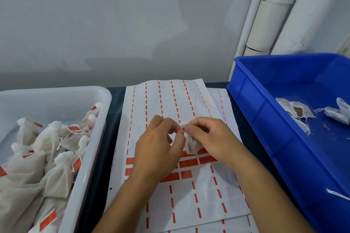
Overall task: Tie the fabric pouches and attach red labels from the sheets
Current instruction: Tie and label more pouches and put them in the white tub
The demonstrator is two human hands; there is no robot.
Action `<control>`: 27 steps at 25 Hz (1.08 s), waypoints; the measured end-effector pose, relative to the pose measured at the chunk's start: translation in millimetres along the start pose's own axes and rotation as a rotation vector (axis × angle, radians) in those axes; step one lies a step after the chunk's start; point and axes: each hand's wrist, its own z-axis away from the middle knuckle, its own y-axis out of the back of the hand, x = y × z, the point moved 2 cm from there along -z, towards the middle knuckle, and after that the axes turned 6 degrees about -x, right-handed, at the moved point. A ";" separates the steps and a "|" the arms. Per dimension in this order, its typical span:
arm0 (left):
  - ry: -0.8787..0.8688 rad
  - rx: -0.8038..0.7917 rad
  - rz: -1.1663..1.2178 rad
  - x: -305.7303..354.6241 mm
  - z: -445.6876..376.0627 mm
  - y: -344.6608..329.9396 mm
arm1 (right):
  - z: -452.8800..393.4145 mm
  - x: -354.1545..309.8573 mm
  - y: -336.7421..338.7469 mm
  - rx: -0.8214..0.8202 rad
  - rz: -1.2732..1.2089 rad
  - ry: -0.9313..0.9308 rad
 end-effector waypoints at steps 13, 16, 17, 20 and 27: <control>0.666 -0.066 1.234 2.8 -3.9 7.2 | 6.3 -11.2 -2.6 -0.065 0.235 0.245; 0.625 -0.007 1.274 3.7 -2.2 10.2 | 5.4 -7.9 -4.1 -0.066 0.284 0.218; 0.613 0.004 1.235 3.5 -1.7 10.4 | 4.9 -6.6 -4.8 -0.064 0.299 0.210; 0.556 0.036 1.046 2.0 -0.9 12.3 | 4.7 -4.9 -6.0 -0.072 0.295 0.191; 0.495 0.038 1.185 -4.6 6.1 10.4 | 4.4 -7.0 -12.2 -0.143 0.302 0.165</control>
